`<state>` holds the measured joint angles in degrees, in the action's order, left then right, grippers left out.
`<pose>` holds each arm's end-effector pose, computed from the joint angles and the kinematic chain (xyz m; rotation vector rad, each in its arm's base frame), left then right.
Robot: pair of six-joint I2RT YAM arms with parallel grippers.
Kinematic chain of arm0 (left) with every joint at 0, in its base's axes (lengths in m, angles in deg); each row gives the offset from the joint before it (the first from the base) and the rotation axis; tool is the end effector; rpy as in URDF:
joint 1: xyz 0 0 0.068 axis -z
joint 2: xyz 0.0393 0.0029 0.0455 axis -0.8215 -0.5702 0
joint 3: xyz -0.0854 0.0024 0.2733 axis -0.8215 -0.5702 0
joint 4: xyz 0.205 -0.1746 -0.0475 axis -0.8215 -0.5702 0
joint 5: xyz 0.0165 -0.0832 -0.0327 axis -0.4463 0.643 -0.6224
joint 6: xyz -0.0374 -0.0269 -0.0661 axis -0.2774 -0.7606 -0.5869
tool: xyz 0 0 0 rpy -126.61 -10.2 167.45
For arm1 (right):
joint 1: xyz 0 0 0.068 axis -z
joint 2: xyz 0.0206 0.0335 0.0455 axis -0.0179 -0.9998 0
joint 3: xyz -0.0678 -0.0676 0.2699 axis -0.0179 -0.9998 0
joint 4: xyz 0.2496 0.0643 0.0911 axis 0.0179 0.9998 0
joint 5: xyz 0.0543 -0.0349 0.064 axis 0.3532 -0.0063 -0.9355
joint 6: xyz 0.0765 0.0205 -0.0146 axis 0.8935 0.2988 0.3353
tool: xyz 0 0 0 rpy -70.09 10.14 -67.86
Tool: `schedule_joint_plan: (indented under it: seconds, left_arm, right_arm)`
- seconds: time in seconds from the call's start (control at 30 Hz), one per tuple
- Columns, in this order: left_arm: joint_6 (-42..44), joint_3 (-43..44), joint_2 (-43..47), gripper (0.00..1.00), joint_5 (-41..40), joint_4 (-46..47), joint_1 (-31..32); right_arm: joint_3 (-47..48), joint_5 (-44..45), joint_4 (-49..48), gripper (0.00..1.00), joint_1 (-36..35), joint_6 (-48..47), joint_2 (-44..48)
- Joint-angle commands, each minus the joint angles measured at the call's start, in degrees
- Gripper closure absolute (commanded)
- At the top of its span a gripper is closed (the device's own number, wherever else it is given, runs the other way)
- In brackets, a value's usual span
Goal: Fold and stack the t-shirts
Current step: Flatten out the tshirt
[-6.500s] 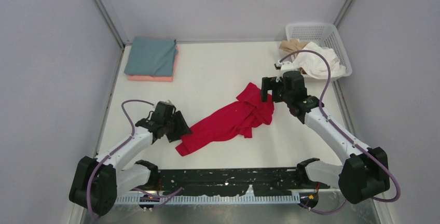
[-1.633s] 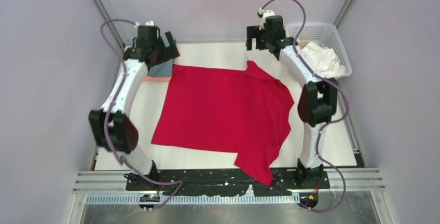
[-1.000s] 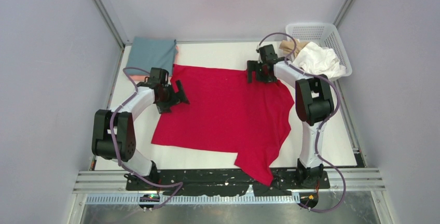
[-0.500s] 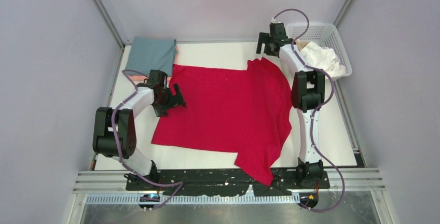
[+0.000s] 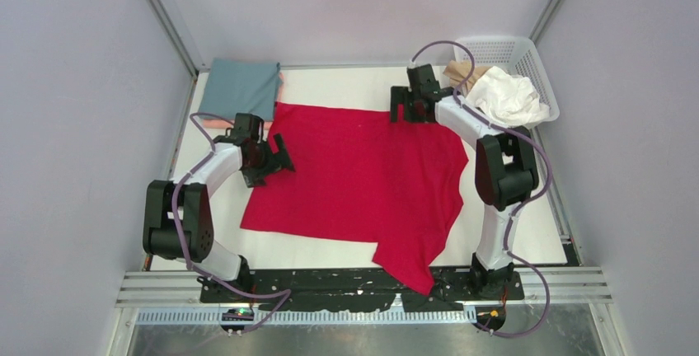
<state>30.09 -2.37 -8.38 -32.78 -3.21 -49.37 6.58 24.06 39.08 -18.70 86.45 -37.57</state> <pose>0.3132 -0.0426 0.1661 -0.5982 2.6950 -0.3953 0.4641 0.1405 0.2095 -0.0331 2.4309 0.1288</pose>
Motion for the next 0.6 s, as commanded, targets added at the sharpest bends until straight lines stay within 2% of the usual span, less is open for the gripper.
schedule_joint_plan:
  seconds: [0.0, 0.1, 0.23, 0.4, 0.57]
  left_arm:
    - [0.2, -0.6, 2.6, 0.01, 0.1, 1.5, -0.2]
    - [0.0, -0.8, 1.8, 0.00, 0.0, 1.9, -0.2]
    - [-0.3, -0.5, 0.3, 0.00, -0.3, 2.0, -0.3]
    - [-1.0, 0.3, -1.7, 0.01, -0.6, 2.0, -0.5]
    - [-2.1, 2.0, -4.0, 0.00, -0.5, 1.5, -2.0]
  right_arm:
    - [-15.0, 0.3, 0.9, 0.05, 1.2, 10.0, 12.5]
    - [-25.5, 1.7, 2.7, 0.05, 1.4, 13.6, 17.9]
    - [-31.5, 1.8, 3.0, 0.05, 3.0, 14.4, 18.7]
    - [-32.9, -0.9, -1.3, 0.05, 5.4, 14.8, 16.3]
    - [-26.7, -3.1, -1.5, 0.05, 8.3, 11.7, 11.1]
